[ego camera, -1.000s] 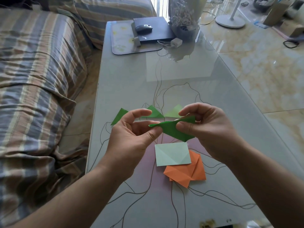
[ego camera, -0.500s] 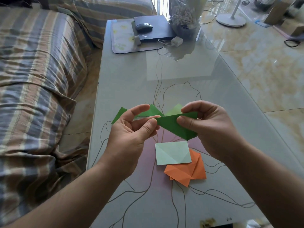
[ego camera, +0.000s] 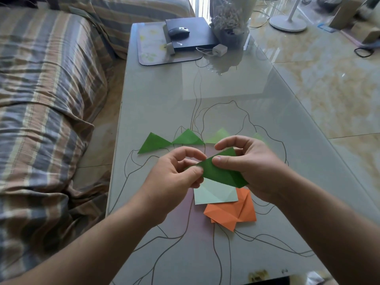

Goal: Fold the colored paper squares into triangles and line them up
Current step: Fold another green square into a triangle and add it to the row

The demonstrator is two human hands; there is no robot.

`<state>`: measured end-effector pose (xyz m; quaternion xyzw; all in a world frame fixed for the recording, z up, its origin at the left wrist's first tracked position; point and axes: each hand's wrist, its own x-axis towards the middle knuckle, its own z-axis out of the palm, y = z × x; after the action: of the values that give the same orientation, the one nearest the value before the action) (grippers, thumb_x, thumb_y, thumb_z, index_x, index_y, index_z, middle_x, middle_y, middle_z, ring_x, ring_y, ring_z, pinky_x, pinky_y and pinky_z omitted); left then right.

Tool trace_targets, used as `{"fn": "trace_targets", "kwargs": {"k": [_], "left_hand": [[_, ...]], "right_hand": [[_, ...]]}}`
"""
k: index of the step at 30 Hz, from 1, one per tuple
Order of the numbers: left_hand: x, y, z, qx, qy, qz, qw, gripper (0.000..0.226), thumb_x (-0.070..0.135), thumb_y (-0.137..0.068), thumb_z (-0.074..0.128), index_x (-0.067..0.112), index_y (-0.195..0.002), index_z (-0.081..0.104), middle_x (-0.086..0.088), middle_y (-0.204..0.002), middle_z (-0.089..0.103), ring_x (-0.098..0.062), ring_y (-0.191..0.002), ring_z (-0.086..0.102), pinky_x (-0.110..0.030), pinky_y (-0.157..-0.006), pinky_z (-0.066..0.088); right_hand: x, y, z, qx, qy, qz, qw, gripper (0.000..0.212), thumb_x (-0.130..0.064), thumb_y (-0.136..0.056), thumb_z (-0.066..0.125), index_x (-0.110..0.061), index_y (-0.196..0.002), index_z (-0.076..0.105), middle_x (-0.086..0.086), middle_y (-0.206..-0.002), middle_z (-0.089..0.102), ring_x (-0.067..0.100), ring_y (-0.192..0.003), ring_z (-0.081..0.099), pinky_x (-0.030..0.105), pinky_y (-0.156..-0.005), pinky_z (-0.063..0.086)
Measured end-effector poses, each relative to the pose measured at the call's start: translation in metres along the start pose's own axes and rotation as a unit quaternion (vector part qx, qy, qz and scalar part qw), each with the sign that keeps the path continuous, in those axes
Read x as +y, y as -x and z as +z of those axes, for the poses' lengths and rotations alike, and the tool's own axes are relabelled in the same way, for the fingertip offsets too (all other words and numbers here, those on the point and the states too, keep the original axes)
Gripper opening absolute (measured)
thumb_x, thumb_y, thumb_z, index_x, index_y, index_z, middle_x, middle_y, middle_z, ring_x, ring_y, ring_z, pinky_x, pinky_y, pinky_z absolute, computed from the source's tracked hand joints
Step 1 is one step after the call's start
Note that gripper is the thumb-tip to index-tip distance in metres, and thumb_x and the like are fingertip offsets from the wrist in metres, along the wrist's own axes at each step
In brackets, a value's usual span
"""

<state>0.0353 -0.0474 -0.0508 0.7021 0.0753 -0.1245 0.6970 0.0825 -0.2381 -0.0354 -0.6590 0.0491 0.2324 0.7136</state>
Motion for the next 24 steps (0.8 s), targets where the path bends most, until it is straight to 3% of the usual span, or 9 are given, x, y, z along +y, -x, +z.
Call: {"fn": "trace_targets", "kwargs": {"k": [2,5,8,11,13,16,19,22,24], "left_hand": [[0.001,0.000,-0.002,-0.020,-0.060,0.008,0.998,0.028,-0.001,-0.096,0.063,0.022,-0.111,0.068,-0.016,-0.087,0.072,-0.021,-0.078,0.067,-0.047,-0.085,0.059],[0.001,-0.001,-0.007,-0.067,-0.145,-0.010,0.987,0.042,0.008,-0.091,0.071,0.036,-0.121,0.063,-0.008,-0.087,0.076,-0.019,-0.078,0.070,-0.040,-0.083,0.060],[0.003,-0.001,-0.010,-0.104,-0.163,-0.040,0.980,0.037,0.012,-0.092,0.075,0.029,-0.122,0.063,-0.009,-0.086,0.078,-0.015,-0.072,0.068,-0.029,-0.076,0.059],[0.002,-0.003,-0.013,-0.106,-0.148,-0.052,0.982,0.032,0.010,-0.093,0.075,0.023,-0.120,0.066,-0.014,-0.090,0.078,-0.015,-0.073,0.068,-0.029,-0.076,0.059],[0.001,-0.005,-0.014,-0.083,-0.098,-0.058,0.990,0.030,0.005,-0.092,0.074,0.017,-0.119,0.068,-0.018,-0.094,0.077,-0.017,-0.074,0.067,-0.032,-0.076,0.060],[0.004,-0.010,-0.014,-0.007,0.045,-0.075,0.996,0.027,-0.002,-0.092,0.070,0.009,-0.116,0.067,-0.010,-0.083,0.075,-0.016,-0.070,0.067,-0.028,-0.070,0.060],[0.006,-0.012,-0.009,0.048,0.192,-0.104,0.975,0.018,-0.005,-0.093,0.064,0.009,-0.103,0.067,-0.005,-0.073,0.069,-0.013,-0.062,0.064,-0.026,-0.064,0.060],[0.002,-0.010,0.000,0.053,0.227,-0.113,0.966,0.016,-0.004,-0.094,0.063,0.009,-0.102,0.067,-0.004,-0.073,0.070,-0.011,-0.061,0.064,-0.027,-0.066,0.057],[-0.001,-0.007,0.004,0.049,0.214,-0.105,0.970,0.016,-0.002,-0.095,0.063,0.007,-0.107,0.067,-0.005,-0.078,0.073,-0.011,-0.065,0.066,-0.027,-0.069,0.056]], "right_hand": [[-0.001,-0.001,-0.002,-0.003,0.023,0.013,1.000,0.029,0.000,-0.074,0.084,-0.010,-0.098,0.073,0.015,-0.082,0.074,0.030,-0.074,0.073,0.035,-0.066,0.061],[-0.002,0.000,-0.005,-0.008,0.079,0.029,0.996,0.029,-0.001,-0.077,0.086,-0.009,-0.102,0.075,0.017,-0.084,0.076,0.035,-0.078,0.076,0.040,-0.072,0.064],[-0.004,0.000,-0.008,0.006,0.137,0.029,0.990,0.031,-0.005,-0.074,0.090,-0.012,-0.100,0.076,0.016,-0.087,0.077,0.034,-0.079,0.078,0.040,-0.071,0.064],[-0.004,0.000,-0.008,0.004,0.136,0.037,0.990,0.038,-0.018,-0.067,0.093,-0.017,-0.101,0.077,0.017,-0.094,0.078,0.034,-0.084,0.078,0.039,-0.073,0.063],[-0.004,-0.002,-0.010,0.014,0.060,0.050,0.997,0.049,-0.038,-0.061,0.090,-0.023,-0.105,0.077,0.013,-0.103,0.077,0.031,-0.085,0.077,0.039,-0.076,0.059],[-0.005,-0.008,-0.013,0.054,-0.092,0.082,0.991,0.061,-0.057,-0.066,0.076,-0.022,-0.115,0.070,0.010,-0.105,0.071,0.025,-0.070,0.070,0.035,-0.068,0.055],[0.000,-0.006,-0.004,0.046,-0.117,0.128,0.984,0.073,-0.066,-0.064,0.071,-0.021,-0.121,0.066,0.005,-0.104,0.075,0.025,-0.074,0.070,0.037,-0.074,0.054],[0.015,0.000,0.013,-0.018,-0.024,0.121,0.992,0.043,-0.051,-0.081,0.076,-0.018,-0.109,0.071,0.005,-0.098,0.074,0.023,-0.072,0.067,0.035,-0.073,0.052],[0.020,0.004,0.022,-0.020,0.037,0.093,0.995,0.023,-0.036,-0.091,0.076,-0.016,-0.100,0.073,0.006,-0.094,0.075,0.021,-0.072,0.067,0.036,-0.074,0.053]]}}
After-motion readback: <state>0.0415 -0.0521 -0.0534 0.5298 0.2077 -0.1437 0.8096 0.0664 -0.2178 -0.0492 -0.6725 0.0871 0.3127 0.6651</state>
